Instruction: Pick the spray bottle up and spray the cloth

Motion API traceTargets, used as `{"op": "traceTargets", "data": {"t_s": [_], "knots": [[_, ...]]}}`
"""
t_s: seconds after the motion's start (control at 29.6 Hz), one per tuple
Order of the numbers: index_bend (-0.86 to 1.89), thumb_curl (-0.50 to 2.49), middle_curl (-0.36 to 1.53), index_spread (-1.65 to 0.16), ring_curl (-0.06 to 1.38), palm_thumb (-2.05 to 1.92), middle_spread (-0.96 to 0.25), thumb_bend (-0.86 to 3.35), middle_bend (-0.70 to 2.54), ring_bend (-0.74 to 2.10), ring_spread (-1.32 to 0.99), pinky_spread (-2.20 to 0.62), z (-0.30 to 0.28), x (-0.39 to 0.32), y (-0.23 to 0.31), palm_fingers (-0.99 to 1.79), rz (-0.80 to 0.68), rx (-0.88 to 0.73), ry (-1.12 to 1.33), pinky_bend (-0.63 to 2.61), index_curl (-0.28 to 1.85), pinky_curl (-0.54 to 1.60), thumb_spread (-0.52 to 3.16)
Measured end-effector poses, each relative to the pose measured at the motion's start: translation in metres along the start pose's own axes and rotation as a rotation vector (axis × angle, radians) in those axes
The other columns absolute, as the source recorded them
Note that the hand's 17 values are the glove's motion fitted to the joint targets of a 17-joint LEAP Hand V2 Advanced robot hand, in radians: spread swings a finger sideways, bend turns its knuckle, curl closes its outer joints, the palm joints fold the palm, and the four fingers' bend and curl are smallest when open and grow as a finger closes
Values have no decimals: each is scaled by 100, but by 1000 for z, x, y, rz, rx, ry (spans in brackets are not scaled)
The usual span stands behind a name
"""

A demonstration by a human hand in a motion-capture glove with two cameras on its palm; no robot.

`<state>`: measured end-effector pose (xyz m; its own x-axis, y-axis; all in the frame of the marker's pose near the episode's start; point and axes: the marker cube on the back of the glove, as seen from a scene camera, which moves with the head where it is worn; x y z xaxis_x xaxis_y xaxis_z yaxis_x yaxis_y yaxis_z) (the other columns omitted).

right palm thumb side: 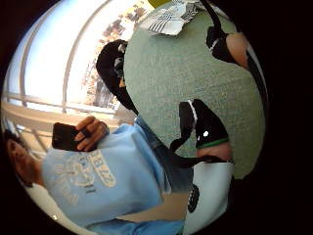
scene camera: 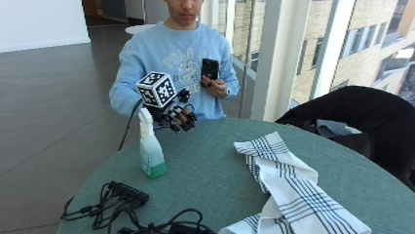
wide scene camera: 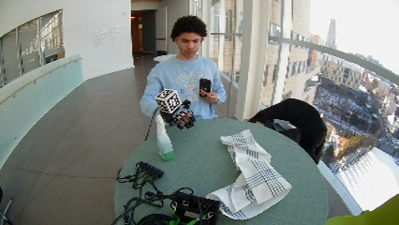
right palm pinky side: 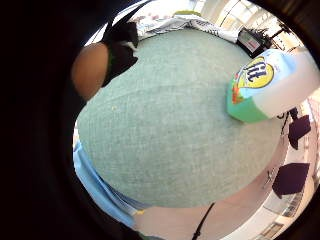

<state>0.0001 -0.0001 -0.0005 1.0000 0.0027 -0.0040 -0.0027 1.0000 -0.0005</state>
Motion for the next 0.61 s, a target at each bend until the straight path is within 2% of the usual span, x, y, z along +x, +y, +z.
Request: {"op": "traceTargets", "data": {"t_s": [0.27, 0.61], "knots": [[30, 19, 21, -25, 20, 64, -8, 38, 37, 33, -3, 16, -2, 0, -1, 79, -7, -7, 19, 18, 23, 15, 74], [20, 24, 27, -31, 24, 65, -9, 30, 32, 30, -3, 20, -2, 3, -32, 72, 10, -64, 61, 19, 29, 20, 97]]}}
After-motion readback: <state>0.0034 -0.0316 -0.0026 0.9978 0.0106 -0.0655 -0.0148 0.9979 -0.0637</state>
